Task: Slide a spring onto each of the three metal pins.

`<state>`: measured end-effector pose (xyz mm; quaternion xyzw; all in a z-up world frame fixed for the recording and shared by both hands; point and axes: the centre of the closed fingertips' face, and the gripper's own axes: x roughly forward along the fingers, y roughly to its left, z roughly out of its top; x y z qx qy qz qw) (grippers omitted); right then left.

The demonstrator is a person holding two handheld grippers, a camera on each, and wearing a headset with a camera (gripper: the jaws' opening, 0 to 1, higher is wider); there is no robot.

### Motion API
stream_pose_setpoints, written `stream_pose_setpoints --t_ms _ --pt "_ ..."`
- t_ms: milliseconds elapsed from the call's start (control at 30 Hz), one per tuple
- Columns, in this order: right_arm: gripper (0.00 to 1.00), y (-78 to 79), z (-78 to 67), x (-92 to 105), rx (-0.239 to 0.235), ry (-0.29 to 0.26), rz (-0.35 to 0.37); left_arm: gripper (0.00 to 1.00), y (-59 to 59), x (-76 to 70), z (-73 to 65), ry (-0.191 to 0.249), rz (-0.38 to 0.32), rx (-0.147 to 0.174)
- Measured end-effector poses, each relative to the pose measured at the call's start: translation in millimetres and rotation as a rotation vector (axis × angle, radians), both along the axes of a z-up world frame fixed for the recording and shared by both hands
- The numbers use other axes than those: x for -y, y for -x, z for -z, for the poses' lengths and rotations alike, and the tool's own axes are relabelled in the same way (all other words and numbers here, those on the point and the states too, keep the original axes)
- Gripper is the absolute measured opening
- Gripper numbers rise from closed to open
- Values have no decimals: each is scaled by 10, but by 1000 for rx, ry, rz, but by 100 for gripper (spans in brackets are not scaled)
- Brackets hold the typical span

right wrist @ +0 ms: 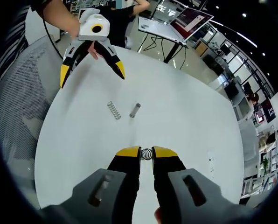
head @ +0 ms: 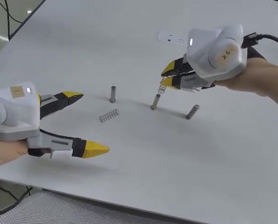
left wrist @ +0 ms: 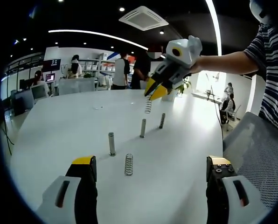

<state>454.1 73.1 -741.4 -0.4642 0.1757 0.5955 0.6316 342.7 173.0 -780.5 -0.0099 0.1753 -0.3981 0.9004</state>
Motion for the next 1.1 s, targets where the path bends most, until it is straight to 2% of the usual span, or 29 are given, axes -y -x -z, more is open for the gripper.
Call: stream_pose_setpoints --t_ms 133,1100 --pt "11 -41 54 13 -11 7 15 97 12 11 5 -3 9 -4" --pt "11 -38 253 -41 -50 16 43 97 51 -92 35 4 -16 -16"
